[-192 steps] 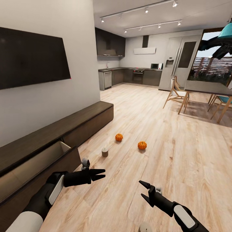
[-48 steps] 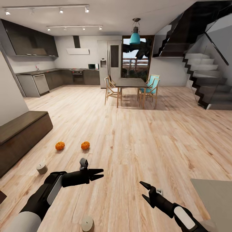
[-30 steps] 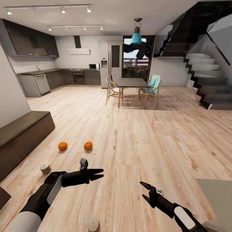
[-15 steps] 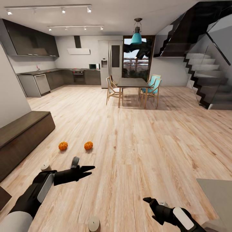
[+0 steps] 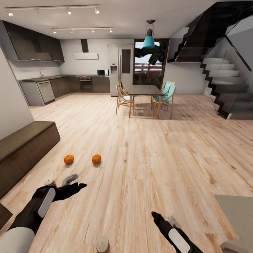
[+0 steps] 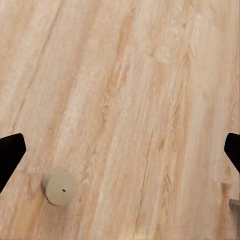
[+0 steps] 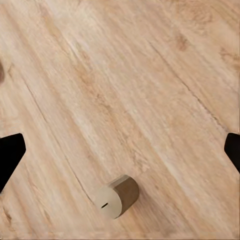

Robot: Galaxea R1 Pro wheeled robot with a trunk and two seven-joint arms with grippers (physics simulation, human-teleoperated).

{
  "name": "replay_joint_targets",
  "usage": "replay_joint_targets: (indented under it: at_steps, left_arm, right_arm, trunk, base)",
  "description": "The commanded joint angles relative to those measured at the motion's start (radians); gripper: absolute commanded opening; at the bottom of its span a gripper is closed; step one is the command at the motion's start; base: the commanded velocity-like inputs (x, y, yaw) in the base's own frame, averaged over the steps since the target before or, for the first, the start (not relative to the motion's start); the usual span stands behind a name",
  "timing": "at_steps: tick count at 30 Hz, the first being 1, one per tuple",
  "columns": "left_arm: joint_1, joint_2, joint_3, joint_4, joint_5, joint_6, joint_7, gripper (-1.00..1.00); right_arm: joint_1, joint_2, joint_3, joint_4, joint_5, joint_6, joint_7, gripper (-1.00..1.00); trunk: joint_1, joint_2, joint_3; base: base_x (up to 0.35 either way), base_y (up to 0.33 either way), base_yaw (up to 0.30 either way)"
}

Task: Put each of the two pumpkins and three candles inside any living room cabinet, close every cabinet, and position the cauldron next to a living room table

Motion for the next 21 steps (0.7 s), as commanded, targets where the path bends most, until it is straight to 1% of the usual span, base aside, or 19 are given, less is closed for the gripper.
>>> replay_joint_targets:
  at_steps: [1,3,5,8,9,12,13,15,17,19,20,21]
  left_arm:
    - [-0.001,-0.002,0.003,0.033,-0.003,-0.043,0.034,1.0]
    - [-0.001,-0.005,0.002,0.102,-0.003,-0.148,0.101,1.0]
    - [-0.001,-0.006,0.002,0.162,-0.002,-0.229,0.149,1.0]
    - [-0.001,-0.007,-0.002,0.23,-0.003,-0.286,0.179,1.0]
    - [-0.001,-0.008,-0.004,0.239,-0.003,-0.296,0.181,1.0]
    - [-0.001,-0.019,-0.027,0.282,-0.002,-0.353,0.191,1.0]
    - [-0.001,-0.02,-0.031,0.286,-0.002,-0.359,0.192,1.0]
    - [-0.001,-0.023,-0.039,0.301,-0.002,-0.372,0.193,1.0]
    - [0.0,-0.025,-0.043,0.313,-0.003,-0.379,0.194,1.0]
    - [0.0,-0.025,-0.045,0.321,-0.002,-0.384,0.194,1.0]
    - [0.0,-0.026,-0.046,0.329,-0.002,-0.386,0.194,1.0]
    - [0.001,-0.026,-0.046,0.334,-0.003,-0.388,0.194,1.0]
  right_arm:
    - [0.0,0.005,0.03,0.004,-0.007,0.019,-0.034,1.0]
    - [0.0,0.01,0.059,0.012,-0.007,0.054,-0.104,1.0]
    - [0.0,0.012,0.072,0.014,-0.006,0.068,-0.144,1.0]
    - [0.0,0.012,0.076,0.012,-0.01,0.069,-0.149,1.0]
    - [0.0,0.012,0.077,0.011,-0.01,0.068,-0.146,1.0]
    - [0.0,0.015,0.085,0.008,0.0,0.052,-0.132,1.0]
    - [0.0,0.015,0.086,0.007,0.002,0.048,-0.131,1.0]
    - [0.0,0.015,0.097,0.006,0.018,0.037,-0.132,1.0]
    - [0.0,0.015,0.121,0.007,0.05,0.035,-0.138,1.0]
    - [0.0,0.016,0.165,0.007,0.107,0.033,-0.165,1.0]
    - [0.0,0.018,0.186,0.006,0.136,0.032,-0.196,1.0]
    - [0.0,0.021,0.195,0.005,0.148,0.032,-0.216,1.0]
  trunk:
    - [0.0,0.0,-0.001]
    - [0.0,0.0,-0.001]
    - [0.0,0.0,-0.001]
    - [0.0,0.0,-0.001]
    - [0.0,0.0,-0.001]
    - [0.0,0.0,-0.001]
    - [0.0,0.0,-0.001]
    - [0.0,0.0,-0.001]
    - [0.0,0.0,-0.001]
    - [0.0,0.0,-0.001]
    - [0.0,0.0,-0.001]
    - [0.0,0.0,-0.001]
  base:
    - [0.0,0.0,0.0]
    - [0.0,0.0,0.0]
    - [0.0,0.0,0.0]
    - [0.0,0.0,0.0]
    - [0.0,0.0,0.0]
    - [0.0,0.0,0.0]
    - [0.0,0.0,0.0]
    - [0.0,0.0,0.0]
    - [0.0,0.0,0.0]
    - [0.0,0.0,0.0]
    - [0.0,0.0,0.0]
    - [0.0,0.0,0.0]
